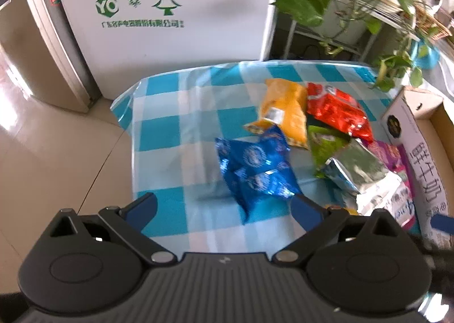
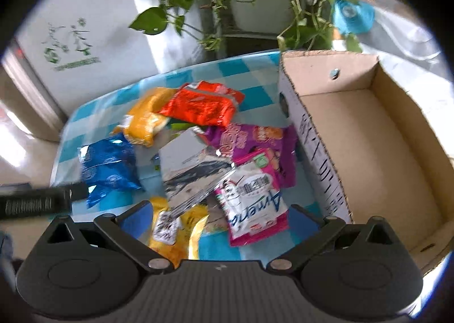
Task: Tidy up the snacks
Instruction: 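Move both grippers over the scattered snack packs, then grasp the blue foil snack pack with the left gripper while the right grasps a yellow pack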
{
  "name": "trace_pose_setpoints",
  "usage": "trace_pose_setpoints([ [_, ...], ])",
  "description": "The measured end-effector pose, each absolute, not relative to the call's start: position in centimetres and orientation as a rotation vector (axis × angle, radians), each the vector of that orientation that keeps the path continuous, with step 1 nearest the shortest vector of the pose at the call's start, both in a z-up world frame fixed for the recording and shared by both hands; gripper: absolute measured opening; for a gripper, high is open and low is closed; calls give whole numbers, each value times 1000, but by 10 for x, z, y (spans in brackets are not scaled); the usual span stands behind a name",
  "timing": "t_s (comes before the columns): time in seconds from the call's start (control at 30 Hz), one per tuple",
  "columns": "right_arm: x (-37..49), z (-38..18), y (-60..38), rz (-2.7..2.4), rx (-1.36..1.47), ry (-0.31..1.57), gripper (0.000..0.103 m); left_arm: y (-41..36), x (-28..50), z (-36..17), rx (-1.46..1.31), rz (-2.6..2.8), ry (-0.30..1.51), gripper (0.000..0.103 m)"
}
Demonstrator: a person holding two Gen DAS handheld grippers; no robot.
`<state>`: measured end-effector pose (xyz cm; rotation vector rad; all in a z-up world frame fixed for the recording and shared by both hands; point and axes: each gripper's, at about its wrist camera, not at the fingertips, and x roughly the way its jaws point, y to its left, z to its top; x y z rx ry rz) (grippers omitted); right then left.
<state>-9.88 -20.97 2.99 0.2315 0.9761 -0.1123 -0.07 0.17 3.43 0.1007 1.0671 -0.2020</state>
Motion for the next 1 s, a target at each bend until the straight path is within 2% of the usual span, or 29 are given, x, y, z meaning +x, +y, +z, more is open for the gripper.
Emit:
trace_pose_setpoints([
  [0.2,-115,21,-200,22,198,1011,102,0,26,30,144,-223,1094,99],
  [0.33,-123,9,-188,97,187,1058,99,-3,44,22,67,-264,1136,99],
  [0.63,-129,-4,-170,241,138,1087,84,-20,51,-1,24,-283,1198,99],
  [0.83,-125,-10,-164,267,123,1086,83,-31,54,-12,20,-286,1182,99],
  [1.0,-122,-19,-155,302,103,1125,82,-36,53,-19,85,-289,1176,88],
])
